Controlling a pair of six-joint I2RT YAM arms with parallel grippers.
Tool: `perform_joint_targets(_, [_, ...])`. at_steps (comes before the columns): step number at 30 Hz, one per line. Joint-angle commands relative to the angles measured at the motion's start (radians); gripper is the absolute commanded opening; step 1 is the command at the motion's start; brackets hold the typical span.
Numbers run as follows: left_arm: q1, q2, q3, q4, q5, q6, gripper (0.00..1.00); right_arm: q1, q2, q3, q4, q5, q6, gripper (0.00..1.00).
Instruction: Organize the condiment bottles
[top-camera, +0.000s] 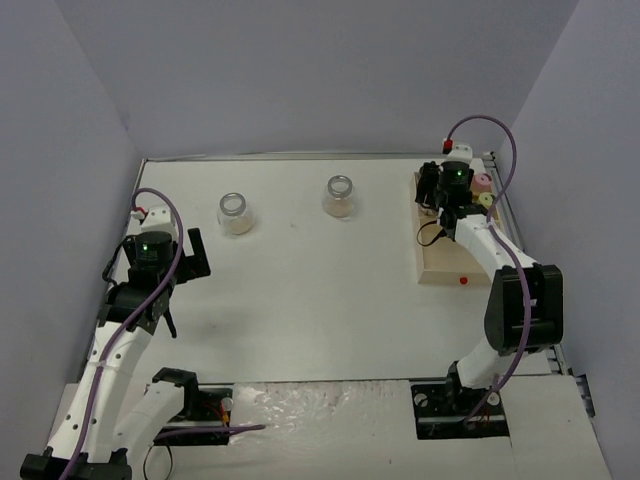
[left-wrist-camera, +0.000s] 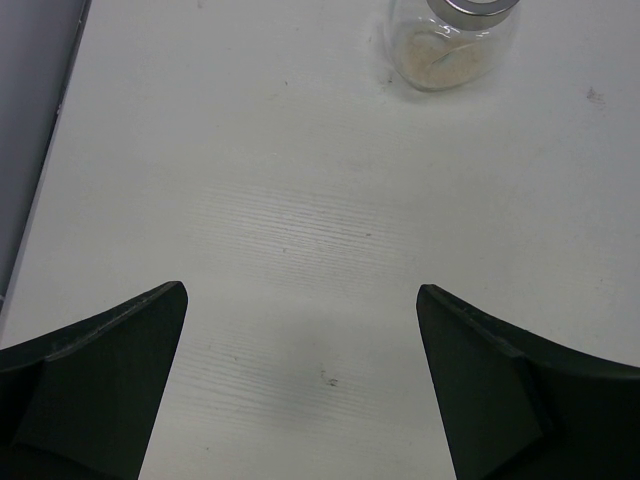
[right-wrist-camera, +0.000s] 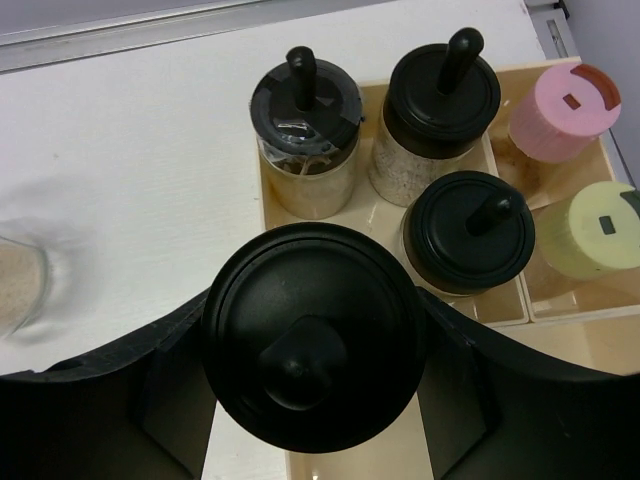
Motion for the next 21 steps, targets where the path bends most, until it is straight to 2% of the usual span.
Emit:
perform_joint_targets(1, [0.004,0.000,0.034,0.053,0.004,0.006,0.97,0.000,0.032,0.088,0.126,0.121,0.086,0.00])
perform_joint_targets(8, [0.004,-0.002,0.034,0.052,0.004,0.007,0.97,0.015,0.076,0.098,0.140,0.224,0.155,0.00])
perform_joint_targets(18, [0.004,-0.004,0.034,0.052,0.004,0.007,0.97,0.025,0.143,0.073,0.179,0.267,0.193,0.00])
perform_joint_targets(21, [0.006,-0.001,0.034,0.054,0.004,0.007,0.97,0.033,0.159,0.070,0.183,0.267,0.200,0.09])
